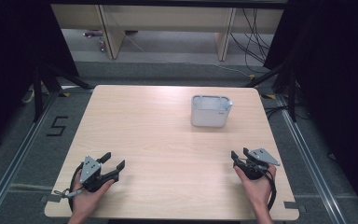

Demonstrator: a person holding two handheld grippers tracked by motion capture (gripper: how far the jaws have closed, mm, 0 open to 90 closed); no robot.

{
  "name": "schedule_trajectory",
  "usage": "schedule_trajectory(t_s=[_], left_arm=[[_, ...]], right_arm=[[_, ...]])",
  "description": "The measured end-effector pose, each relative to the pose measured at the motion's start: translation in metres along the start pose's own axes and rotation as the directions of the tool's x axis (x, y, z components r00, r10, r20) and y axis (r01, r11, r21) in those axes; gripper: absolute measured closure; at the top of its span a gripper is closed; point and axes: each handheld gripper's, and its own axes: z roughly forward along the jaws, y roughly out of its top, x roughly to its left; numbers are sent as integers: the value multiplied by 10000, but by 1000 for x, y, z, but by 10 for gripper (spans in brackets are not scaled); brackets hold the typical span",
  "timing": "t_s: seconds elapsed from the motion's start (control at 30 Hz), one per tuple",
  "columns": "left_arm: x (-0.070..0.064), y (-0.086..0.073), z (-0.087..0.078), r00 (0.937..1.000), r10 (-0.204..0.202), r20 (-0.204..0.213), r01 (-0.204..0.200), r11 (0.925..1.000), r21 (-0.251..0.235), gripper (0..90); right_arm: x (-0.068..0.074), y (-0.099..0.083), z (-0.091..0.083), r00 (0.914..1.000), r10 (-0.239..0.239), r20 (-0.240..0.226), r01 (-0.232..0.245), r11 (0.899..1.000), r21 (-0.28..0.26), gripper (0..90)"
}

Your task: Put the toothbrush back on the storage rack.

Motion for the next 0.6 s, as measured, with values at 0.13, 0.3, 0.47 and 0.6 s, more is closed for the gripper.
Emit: schedule_trajectory(t_s=[0.13,0.3,0.47,0.6], left_arm=[[0,0,0,10000,11,8,-11,10000,8,334],[0,0,0,10000,20,22,-20,10000,-7,335],[0,0,0,10000,29,27,-29,10000,-10,335],[0,0,1,10000,26,77,-25,9999,-121,335]], right_arm=[[-1,-5,1,10000,-11,30,12,9999,-127,471],[2,-7,-1,9998,-70,198,78,9990,-429,474],[1,-5,-2,9998,-136,150,144,9984,-552,473],[0,-5,-2,9999,-137,60,140,9982,-582,473]])
